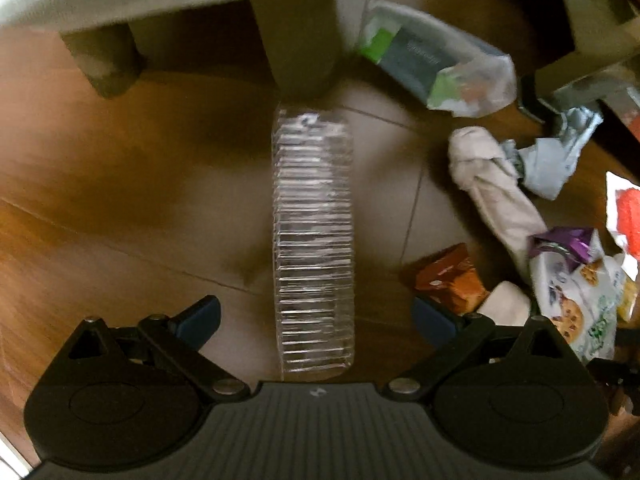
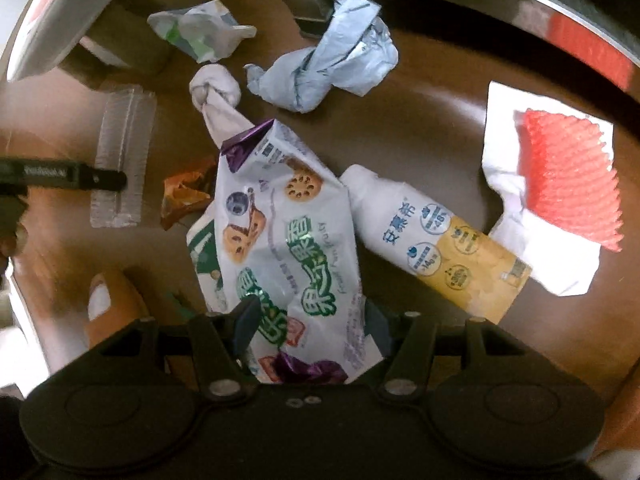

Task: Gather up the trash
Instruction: 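Move both tools back down toward the trash on the floor, then grasp the clear plastic bottle with the left tool while the right tool grasps the snack wrapper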

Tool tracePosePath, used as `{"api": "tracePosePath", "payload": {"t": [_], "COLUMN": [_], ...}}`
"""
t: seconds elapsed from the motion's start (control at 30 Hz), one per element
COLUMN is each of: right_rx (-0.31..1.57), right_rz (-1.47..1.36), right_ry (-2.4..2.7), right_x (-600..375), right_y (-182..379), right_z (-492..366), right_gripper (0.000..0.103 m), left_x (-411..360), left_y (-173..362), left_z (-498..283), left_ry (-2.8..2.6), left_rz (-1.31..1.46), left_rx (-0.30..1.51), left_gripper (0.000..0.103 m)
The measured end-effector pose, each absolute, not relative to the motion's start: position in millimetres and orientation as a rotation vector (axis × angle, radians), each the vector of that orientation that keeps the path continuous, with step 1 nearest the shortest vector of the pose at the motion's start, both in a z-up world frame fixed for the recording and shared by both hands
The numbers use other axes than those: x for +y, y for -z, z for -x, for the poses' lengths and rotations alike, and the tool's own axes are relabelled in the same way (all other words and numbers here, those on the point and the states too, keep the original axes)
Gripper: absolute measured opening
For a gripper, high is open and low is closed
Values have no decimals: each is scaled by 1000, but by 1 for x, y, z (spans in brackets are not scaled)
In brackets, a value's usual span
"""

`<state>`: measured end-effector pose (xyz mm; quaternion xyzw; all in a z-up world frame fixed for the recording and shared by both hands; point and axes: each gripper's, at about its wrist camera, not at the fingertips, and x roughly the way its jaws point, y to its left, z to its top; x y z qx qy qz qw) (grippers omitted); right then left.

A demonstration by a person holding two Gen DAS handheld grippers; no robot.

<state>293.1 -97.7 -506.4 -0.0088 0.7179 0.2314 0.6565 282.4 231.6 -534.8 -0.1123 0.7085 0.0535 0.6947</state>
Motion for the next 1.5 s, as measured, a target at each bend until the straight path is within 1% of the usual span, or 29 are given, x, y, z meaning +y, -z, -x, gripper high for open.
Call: {"api": "tracePosePath", "payload": {"t": [0.03,0.1,0.17,0.23,0.3,0.37,0.4,0.43,0.47,0.5,0.53,0.6,0.63,0.7,0.73,0.77,0.93,1.17,1.27,1.33,1.4,1.43,1.47,1.5], "right_rx": [1630,1626,1634,1653,1655,1648,1643,1637,1629,1618,1610,1590,1576,1545,1528,1515,1467,1397,1377,1368,1373,1376,1383,1394], "right_rz": [-1,-41,-77,-104,-125,-133,-135,-133,-125,-109,-102,-90,-71,-37,-22,-18,4,20,8,3,5,8,9,8], "right_ry": [-513,-487,-473,-459,-459,-464,-470,-474,-476,-473,-468,-481,-490,-513,-514,-516,-516,-526,-535,-544,-548,-551,-552,-553], "right_x": [-99,-102,-106,-107,-109,-109,-109,-109,-108,-107,-106,-105,-103,-100,-98,-97,-95,-97,-100,-102,-104,-105,-106,-108], "right_y": [509,512,516,520,522,522,520,519,517,515,513,508,505,497,494,489,458,409,394,390,388,387,387,389], "right_z": [-295,-299,-302,-305,-306,-307,-306,-306,-305,-305,-304,-303,-301,-298,-297,-295,-288,-272,-264,-259,-252,-249,-247,-245], "right_gripper": [57,57,55,55,55,54,53,48,30,17,14,12,10,2,1,1,1,1,1,1,1,1,1,1], "left_x": [232,231,231,231,230,229,228,229,229,226,224,225,224,218,217,216,214,222,229,234,239,239,240,241], "left_y": [538,544,550,555,558,561,561,564,563,563,562,560,559,558,556,554,536,490,479,482,487,491,492,492], "left_z": [-282,-281,-281,-282,-281,-280,-280,-279,-279,-279,-279,-277,-277,-275,-274,-273,-270,-263,-259,-256,-256,-257,-258,-258], "left_ry": [-121,-119,-117,-124,-121,-110,-105,-101,-97,-99,-104,-98,-92,-84,-81,-80,-50,-26,-34,-40,-66,-74,-74,-70], "left_rz": [251,247,251,261,271,272,275,278,284,287,288,288,287,292,292,289,274,255,310,362,401,402,406,414], "left_rx": [1584,1589,1601,1607,1615,1619,1621,1619,1618,1617,1615,1607,1603,1594,1596,1602,1597,1546,1534,1528,1525,1525,1527,1526], "left_gripper": [101,96,87,83,76,62,60,55,45,40,39,38,36,29,11,9,6,4,5,6,13,26,45,55]}}
